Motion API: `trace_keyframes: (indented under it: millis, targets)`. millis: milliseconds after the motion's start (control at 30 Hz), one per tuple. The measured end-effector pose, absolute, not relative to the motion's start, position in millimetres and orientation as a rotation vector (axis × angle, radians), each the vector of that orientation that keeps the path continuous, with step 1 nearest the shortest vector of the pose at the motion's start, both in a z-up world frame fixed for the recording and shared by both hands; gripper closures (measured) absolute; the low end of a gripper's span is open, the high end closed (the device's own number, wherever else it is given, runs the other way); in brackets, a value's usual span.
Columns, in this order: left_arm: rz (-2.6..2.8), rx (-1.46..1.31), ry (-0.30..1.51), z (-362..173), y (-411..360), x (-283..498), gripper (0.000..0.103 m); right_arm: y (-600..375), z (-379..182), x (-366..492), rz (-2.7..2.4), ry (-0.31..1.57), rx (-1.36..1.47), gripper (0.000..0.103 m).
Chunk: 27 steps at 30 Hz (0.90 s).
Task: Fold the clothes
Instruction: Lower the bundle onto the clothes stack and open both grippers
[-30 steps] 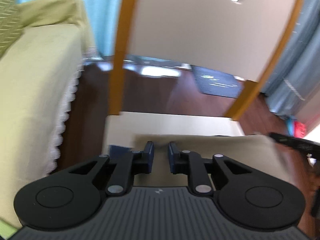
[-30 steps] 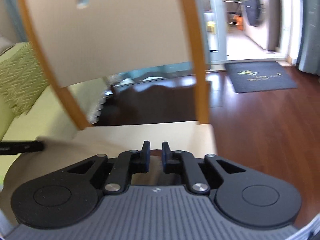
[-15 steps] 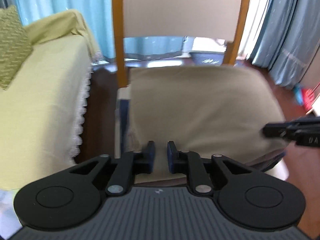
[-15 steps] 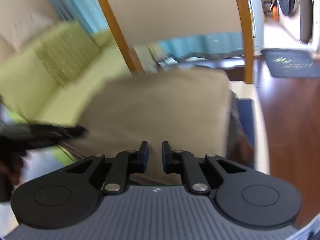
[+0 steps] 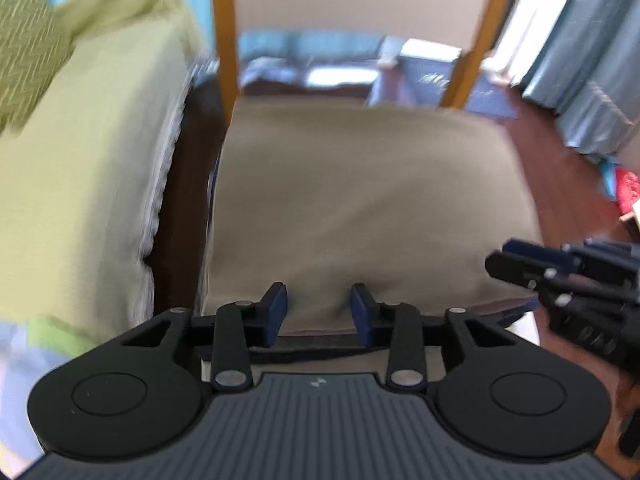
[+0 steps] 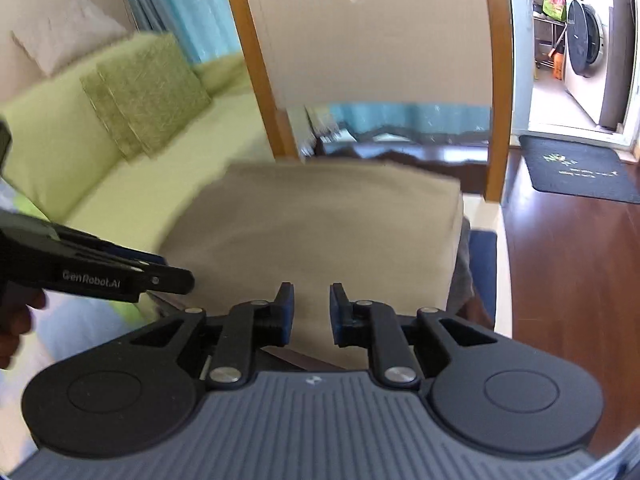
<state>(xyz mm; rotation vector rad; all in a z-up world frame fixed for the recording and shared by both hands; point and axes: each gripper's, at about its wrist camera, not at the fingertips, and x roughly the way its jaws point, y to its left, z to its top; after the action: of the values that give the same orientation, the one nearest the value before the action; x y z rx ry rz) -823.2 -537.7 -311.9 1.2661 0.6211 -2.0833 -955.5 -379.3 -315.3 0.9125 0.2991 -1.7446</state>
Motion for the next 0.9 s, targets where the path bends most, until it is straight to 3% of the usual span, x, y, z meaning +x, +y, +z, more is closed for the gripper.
trace_keyframes:
  millis: [367, 533, 667, 767, 900]
  targets:
    - [-2.074, 1.257, 0.6, -301.1, -534.7, -831.2, 0.06, -379.0, -303.7, -967.9, -1.778, 0.262, 0.846, 0.084]
    - [-2.161, 1.197, 0.579, -318.8, -534.1, -813.3, 0.054, -389.9, -330.7, -971.5, -1.78, 0.333, 0.889, 0.081]
    - [-2.243, 1.11, 0.539, -304.0, -535.0, -800.4, 0.061, -389.8, -327.0, -973.5, -1.78, 0.326, 0.874, 0.081]
    - [-2.31, 1.035, 0.455, -284.5, -540.9, -803.5, 0.06, -384.5, -311.4, -977.7, -1.812, 0.263, 0.835, 0.08]
    - [-2.319, 1.034, 0.412, -297.7, -563.2, -830.8, 0.06, -392.6, -301.3, -992.2, -1.859, 0.202, 0.781, 0.079]
